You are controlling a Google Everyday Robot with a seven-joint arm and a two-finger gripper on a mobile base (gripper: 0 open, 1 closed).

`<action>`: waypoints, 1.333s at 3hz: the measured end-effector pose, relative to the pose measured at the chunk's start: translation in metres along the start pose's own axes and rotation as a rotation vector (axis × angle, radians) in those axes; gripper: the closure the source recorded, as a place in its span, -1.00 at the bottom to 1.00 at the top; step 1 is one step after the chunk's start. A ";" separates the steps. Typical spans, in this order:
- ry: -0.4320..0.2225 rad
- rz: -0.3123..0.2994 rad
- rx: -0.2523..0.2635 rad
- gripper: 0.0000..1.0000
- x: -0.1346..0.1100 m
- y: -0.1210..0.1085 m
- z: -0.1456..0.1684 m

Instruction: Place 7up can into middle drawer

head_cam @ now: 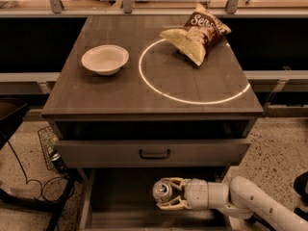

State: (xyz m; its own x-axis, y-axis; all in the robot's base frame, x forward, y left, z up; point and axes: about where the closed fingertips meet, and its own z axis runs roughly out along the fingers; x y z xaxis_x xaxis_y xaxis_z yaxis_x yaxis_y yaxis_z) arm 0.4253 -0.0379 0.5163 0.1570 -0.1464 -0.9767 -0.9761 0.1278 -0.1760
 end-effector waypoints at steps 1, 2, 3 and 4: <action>0.047 0.002 -0.035 1.00 0.028 0.008 0.021; 0.081 0.013 -0.079 1.00 0.042 0.013 0.039; 0.095 0.023 -0.129 1.00 0.052 0.020 0.067; 0.096 0.037 -0.151 1.00 0.066 0.026 0.091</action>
Offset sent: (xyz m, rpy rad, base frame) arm 0.0010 0.0499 -0.0687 -0.1398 0.0611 0.0963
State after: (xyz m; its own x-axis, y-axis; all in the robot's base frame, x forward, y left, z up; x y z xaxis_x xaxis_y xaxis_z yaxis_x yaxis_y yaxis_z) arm 0.4241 0.0445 0.4358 0.1124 -0.2378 -0.9648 -0.9935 -0.0124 -0.1127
